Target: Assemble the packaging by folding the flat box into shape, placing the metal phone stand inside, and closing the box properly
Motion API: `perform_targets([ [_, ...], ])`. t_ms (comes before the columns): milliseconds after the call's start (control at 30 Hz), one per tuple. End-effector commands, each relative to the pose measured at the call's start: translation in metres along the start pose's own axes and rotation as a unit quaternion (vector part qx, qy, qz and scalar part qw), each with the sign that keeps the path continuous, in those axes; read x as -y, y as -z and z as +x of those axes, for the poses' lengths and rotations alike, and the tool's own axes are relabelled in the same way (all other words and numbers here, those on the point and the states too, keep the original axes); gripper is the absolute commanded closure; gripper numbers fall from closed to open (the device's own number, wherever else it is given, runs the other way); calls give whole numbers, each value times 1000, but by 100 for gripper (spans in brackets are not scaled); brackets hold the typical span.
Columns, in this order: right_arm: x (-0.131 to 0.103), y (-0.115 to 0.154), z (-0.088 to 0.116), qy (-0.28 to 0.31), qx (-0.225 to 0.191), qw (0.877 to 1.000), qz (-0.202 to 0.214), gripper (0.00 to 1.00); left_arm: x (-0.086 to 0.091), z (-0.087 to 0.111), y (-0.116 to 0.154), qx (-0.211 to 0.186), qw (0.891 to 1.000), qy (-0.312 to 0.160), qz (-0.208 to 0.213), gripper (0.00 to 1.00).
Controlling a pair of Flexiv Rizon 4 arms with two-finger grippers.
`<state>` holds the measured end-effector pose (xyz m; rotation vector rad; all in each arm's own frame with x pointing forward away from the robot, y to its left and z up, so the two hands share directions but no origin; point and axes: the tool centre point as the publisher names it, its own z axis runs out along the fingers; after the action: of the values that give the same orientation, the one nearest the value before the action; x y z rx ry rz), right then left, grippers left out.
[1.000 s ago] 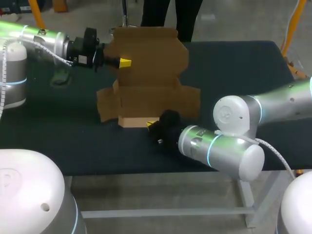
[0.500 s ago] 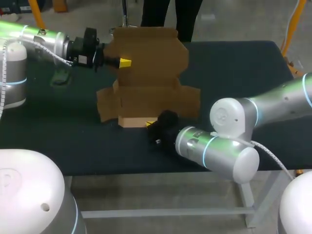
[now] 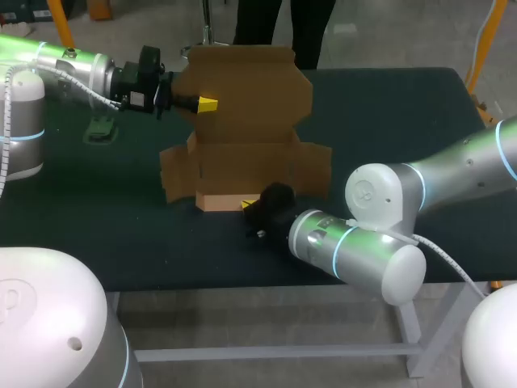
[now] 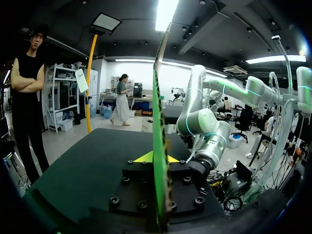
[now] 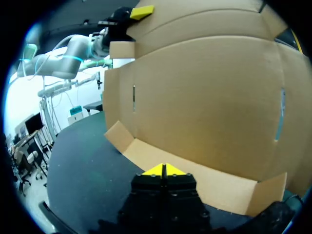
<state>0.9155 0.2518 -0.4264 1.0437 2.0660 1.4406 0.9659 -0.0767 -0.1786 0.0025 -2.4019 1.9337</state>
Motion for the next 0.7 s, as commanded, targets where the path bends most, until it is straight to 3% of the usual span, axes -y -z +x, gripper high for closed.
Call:
perform_targets([
  [33,8,-8,-1,1,5,1000,-9,100,0,0,1,-2,1000,0,-1,100],
  [700,8,-8,-1,0,5,1000,-11,100,-1,2,-1,-1,1000,-3,-6,100],
])
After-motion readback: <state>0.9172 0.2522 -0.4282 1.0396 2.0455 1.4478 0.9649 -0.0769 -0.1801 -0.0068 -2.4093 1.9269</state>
